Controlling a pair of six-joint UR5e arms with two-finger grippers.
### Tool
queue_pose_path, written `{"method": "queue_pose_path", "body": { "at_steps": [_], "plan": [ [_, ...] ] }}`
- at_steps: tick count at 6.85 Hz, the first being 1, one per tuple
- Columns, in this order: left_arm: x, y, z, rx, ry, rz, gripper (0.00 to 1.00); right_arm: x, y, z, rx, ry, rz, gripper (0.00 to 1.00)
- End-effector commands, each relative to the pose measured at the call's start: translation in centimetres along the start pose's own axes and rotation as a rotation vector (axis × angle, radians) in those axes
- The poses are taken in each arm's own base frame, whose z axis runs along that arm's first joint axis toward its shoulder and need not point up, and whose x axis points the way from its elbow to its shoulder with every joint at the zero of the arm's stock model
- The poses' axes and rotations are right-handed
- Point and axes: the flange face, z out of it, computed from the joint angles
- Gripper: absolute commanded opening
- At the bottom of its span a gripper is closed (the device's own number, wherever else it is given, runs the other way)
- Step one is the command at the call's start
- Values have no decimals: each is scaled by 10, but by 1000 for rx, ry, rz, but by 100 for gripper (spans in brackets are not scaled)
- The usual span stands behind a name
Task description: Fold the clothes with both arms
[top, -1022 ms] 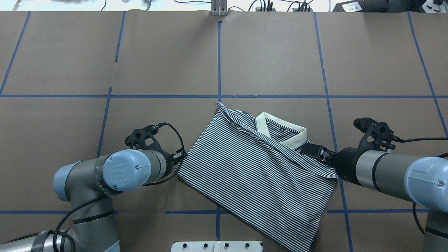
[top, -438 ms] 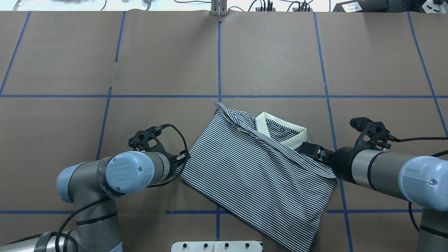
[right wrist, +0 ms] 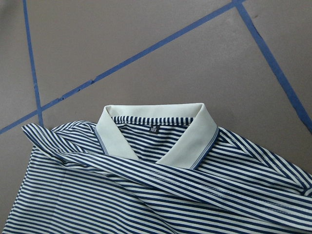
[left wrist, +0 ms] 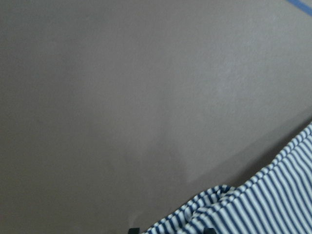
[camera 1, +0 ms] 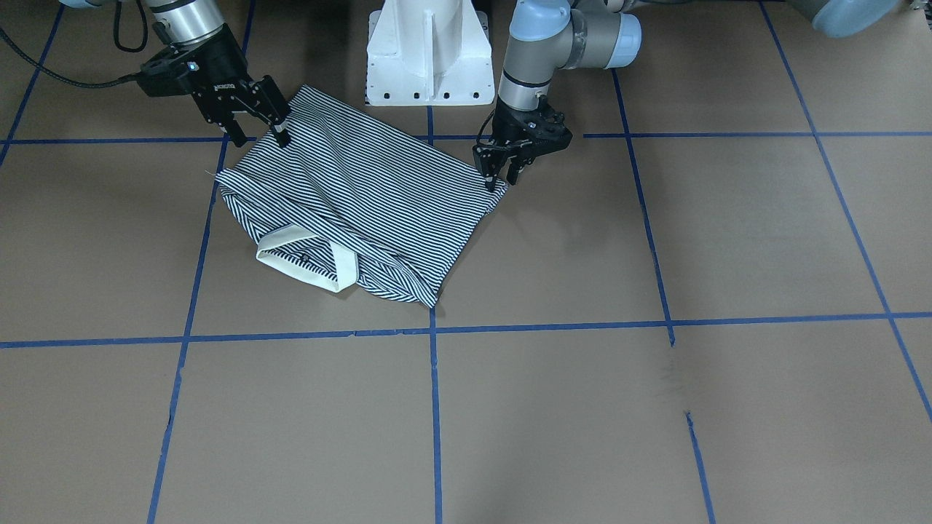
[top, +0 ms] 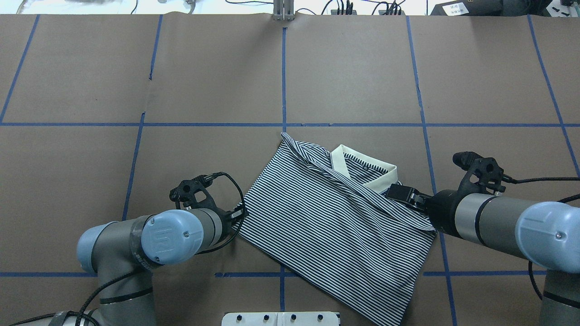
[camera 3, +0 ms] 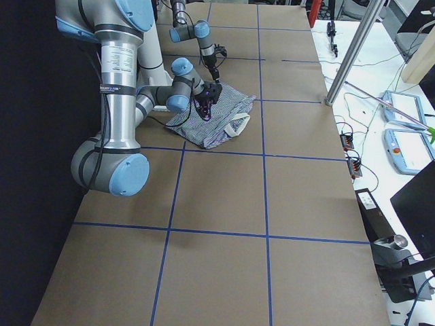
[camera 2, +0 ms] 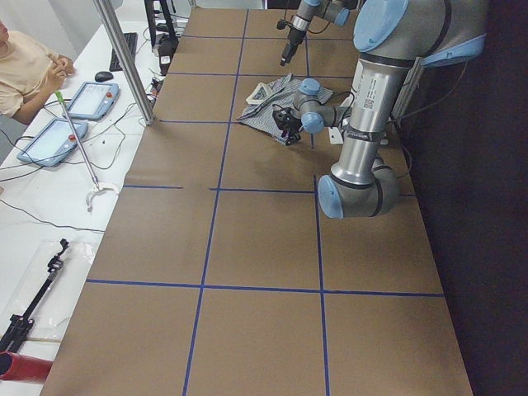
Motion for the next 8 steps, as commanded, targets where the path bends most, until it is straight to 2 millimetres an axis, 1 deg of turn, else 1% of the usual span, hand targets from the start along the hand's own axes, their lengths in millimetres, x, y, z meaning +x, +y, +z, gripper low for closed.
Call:
{"method": "queue_pose_path", "body": {
  "at_steps": [1,2,3,4,5,6,7,8],
  "plan": [
    [-1,3,3,6,-8,4,17,0,-1,0,3,0,1,100],
    [-3,1,5,10,-13,11,0,0,-2,-1,3,-2,2,100],
    [-3,-4,7,17,-17,16,0,0,-3,-1,7,-2,3,100],
    [0,-26,-1,48,-24,-1,0,-1,-3,-1,5,-4,2,100],
    [-2,-59,-20,91,-62,109,0,-6,-5,-2,9,-15,2,100],
    [-2,-85,-22,124,-68,127,0,-10,-4,-4,8,-24,3,100],
    [9,-123,-27,171,-40,96,0,-9,-5,-3,9,-23,3,100],
    [30,-180,-17,237,6,41,0,-9,-6,-3,11,-21,3,100]
  ]
}}
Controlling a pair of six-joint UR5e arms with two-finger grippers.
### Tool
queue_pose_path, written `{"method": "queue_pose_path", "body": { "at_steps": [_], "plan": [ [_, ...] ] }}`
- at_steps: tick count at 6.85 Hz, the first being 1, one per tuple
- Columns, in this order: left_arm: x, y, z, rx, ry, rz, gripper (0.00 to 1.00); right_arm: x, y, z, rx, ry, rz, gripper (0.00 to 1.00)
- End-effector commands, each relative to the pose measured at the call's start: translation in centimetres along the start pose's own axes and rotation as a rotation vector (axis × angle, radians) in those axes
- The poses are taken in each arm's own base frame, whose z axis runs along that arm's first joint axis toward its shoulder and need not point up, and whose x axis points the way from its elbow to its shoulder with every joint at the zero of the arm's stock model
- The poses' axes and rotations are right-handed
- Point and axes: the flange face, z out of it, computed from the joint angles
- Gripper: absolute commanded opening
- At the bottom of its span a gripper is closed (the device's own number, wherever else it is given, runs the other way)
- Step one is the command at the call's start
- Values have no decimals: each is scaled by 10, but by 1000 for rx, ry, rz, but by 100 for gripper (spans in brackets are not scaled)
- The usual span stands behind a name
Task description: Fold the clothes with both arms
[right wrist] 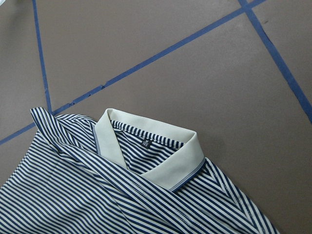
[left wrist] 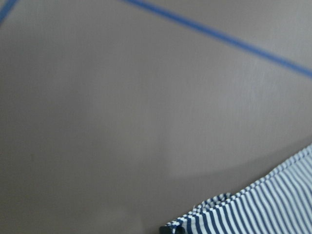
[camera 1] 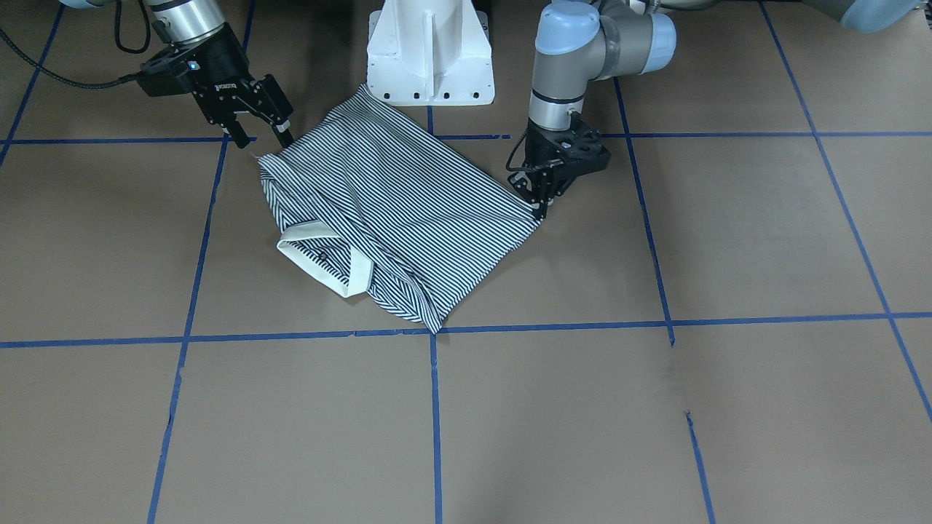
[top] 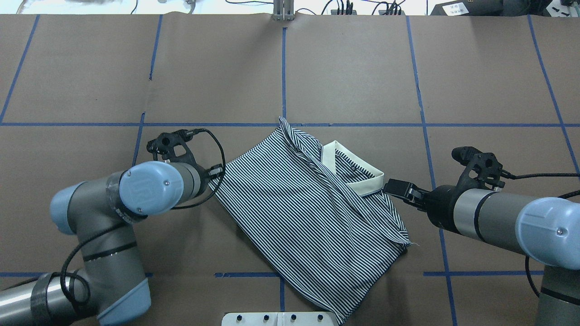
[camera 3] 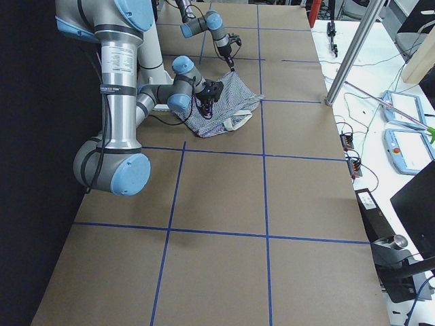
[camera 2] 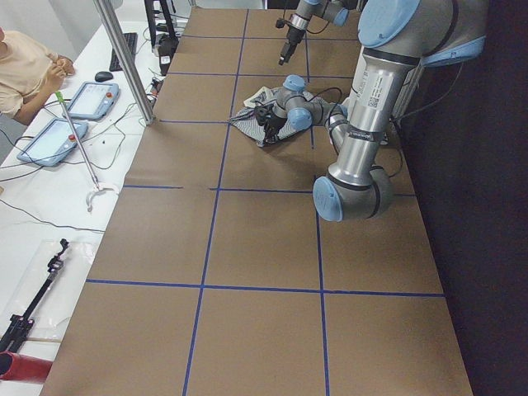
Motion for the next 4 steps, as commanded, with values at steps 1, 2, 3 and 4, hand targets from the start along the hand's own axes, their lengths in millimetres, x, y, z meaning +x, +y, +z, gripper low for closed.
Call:
{"method": "queue_pose_path", "body": {
  "at_steps": [1,2,3,4],
  "plan": [
    [46,-110,54,125,36,-97,0,-4,-1,0,0,-7,1,100],
    [67,-157,86,169,21,-137,0,-10,1,-1,-5,-20,1,100],
    [69,-166,97,176,78,-140,0,-27,3,-4,-8,-59,3,100],
    [100,-187,122,194,62,-82,0,-25,3,1,-4,-52,4,100]
  ]
}}
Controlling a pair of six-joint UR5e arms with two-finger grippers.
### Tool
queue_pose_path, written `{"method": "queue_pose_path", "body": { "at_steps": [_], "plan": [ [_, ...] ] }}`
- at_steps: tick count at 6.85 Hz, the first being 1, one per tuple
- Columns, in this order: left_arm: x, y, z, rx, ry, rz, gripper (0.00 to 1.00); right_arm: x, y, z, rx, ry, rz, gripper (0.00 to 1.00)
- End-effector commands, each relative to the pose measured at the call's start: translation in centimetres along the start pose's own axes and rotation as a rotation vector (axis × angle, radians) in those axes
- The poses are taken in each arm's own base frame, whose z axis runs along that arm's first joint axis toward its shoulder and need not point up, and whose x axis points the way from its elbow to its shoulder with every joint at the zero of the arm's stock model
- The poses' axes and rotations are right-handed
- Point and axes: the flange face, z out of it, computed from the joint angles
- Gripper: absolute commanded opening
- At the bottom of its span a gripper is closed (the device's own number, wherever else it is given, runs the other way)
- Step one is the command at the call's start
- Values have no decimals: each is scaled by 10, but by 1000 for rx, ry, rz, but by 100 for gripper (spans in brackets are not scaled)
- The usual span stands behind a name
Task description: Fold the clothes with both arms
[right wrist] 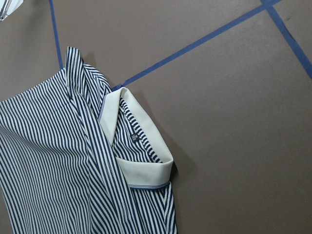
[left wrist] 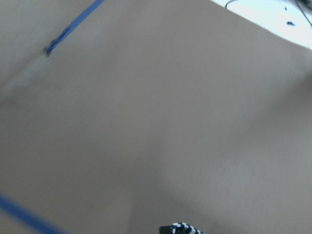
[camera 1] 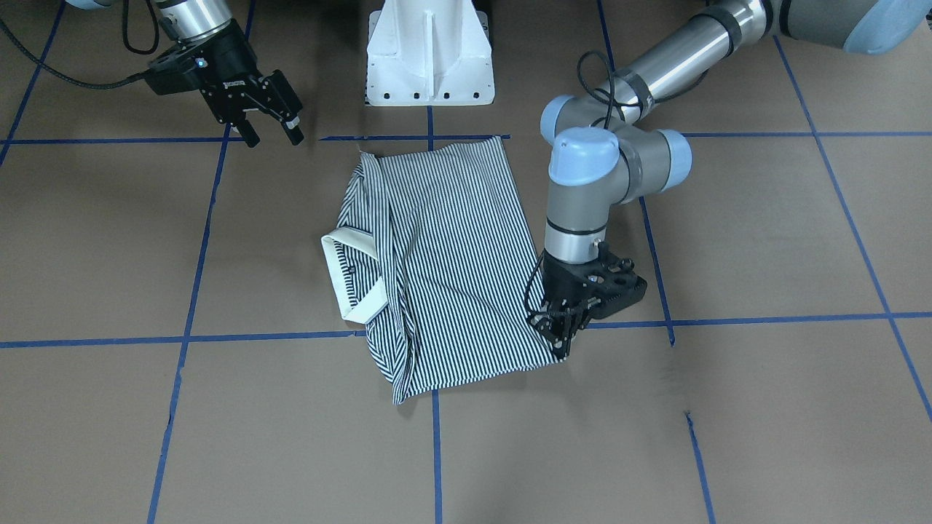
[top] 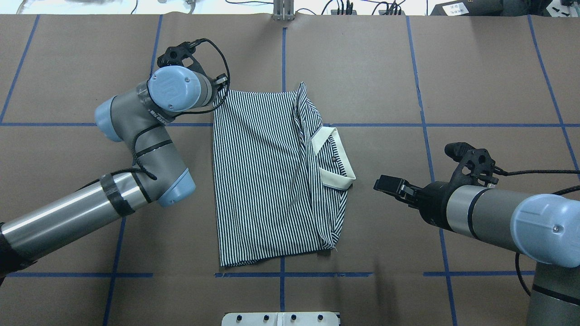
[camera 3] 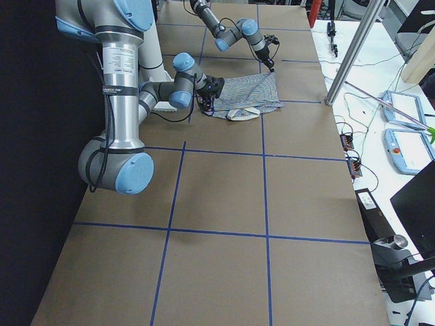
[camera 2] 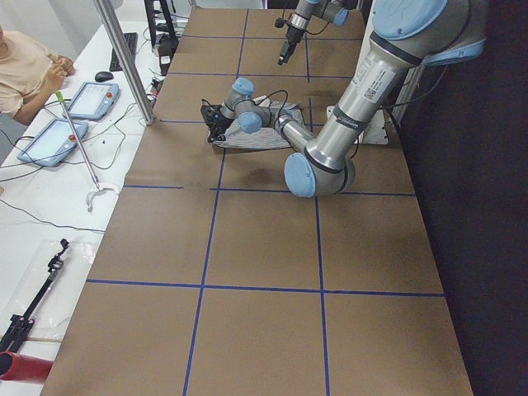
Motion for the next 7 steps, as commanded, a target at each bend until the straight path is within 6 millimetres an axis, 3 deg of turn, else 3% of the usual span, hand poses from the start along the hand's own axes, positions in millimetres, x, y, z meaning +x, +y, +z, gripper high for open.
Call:
{"method": "queue_pose_path", "body": {
  "at_steps": [1,2,3,4,5,6,7],
  "plan": [
    [34,-19,47,27,17,135,1,-6,-4,2,39,-15,3,100],
    [70,-20,44,43,38,224,5,-8,-4,3,63,-22,3,100],
    [83,-25,57,106,-1,253,27,-12,-6,8,73,-17,4,100],
    [92,-61,31,145,68,261,43,-20,-4,41,101,3,-3,100],
    [23,-72,38,141,54,248,55,-51,6,78,103,64,-16,100],
    [-41,-86,46,149,13,183,59,-122,21,102,105,100,-45,100],
    [-90,-114,30,145,28,153,56,-171,39,124,100,137,-50,100]
  ]
}}
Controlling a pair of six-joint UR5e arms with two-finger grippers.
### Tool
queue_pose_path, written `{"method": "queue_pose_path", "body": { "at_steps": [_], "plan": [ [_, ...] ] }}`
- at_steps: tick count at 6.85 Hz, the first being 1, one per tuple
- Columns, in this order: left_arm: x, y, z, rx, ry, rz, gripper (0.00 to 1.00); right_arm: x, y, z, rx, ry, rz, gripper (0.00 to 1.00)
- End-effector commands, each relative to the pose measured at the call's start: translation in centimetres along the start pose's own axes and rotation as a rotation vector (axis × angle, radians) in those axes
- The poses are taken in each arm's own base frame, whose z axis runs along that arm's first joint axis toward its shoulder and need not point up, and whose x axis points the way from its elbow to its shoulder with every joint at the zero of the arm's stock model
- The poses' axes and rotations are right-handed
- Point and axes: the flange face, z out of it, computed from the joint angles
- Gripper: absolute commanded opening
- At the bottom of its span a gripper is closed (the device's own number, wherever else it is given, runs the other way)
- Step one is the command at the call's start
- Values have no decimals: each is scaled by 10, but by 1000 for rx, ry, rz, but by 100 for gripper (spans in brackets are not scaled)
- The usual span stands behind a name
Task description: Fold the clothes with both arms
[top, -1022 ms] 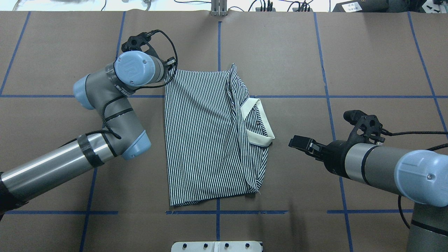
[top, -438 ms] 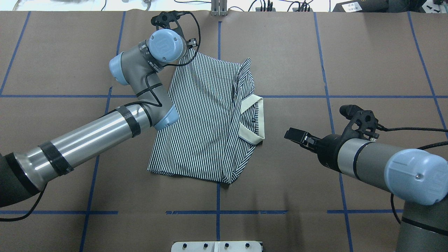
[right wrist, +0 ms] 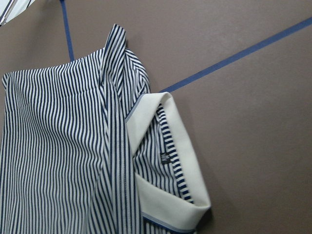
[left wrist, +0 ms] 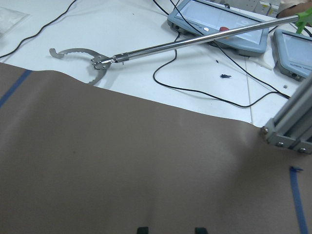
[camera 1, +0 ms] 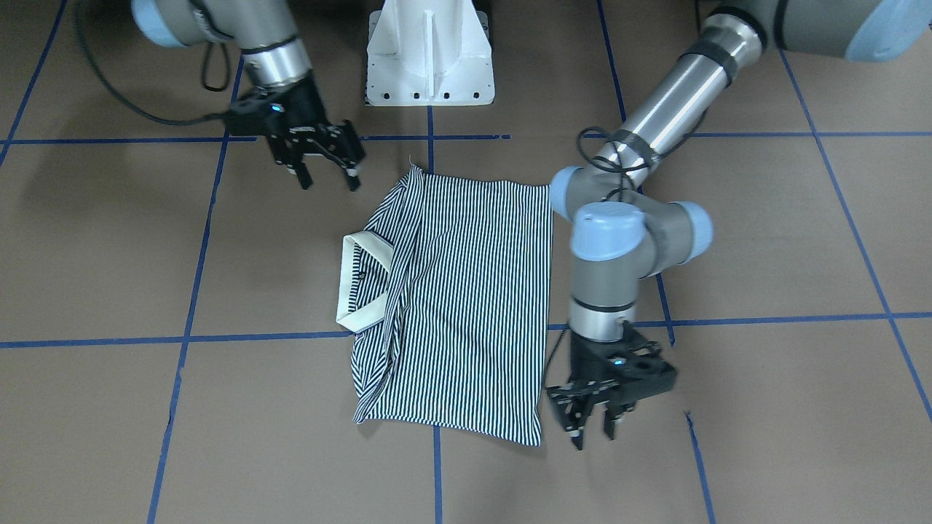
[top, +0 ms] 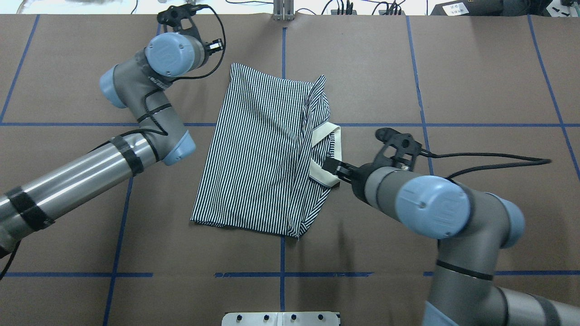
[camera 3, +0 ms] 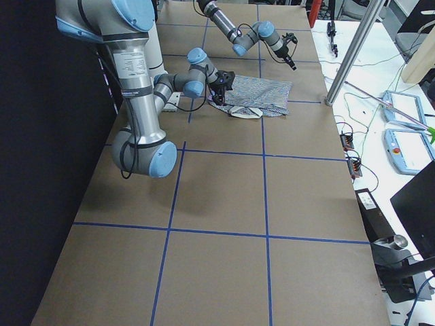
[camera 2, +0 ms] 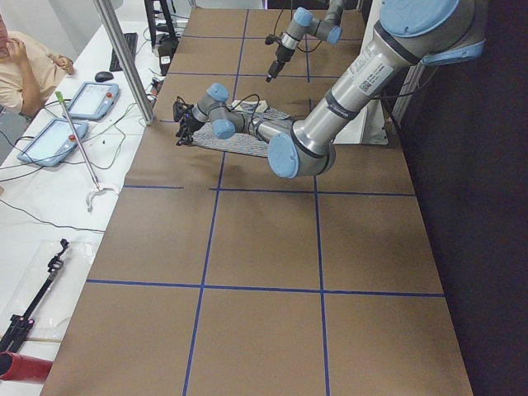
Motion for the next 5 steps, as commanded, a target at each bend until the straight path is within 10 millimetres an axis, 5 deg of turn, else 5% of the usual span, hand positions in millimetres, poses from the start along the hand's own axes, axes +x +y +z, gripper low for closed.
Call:
{"method": "queue_pose_path", "body": {
  "at_steps": [1,3,5],
  "plan": [
    [-83,-10,-18,-93,69,-33,55,-71,44,33,-24,69,-33,100],
    [-66,-10,-62,-119,170,-36,55,-66,84,49,-61,107,14,95],
    [-112,8,-70,-175,159,-21,54,-57,118,64,-89,142,-3,82]
  ]
}}
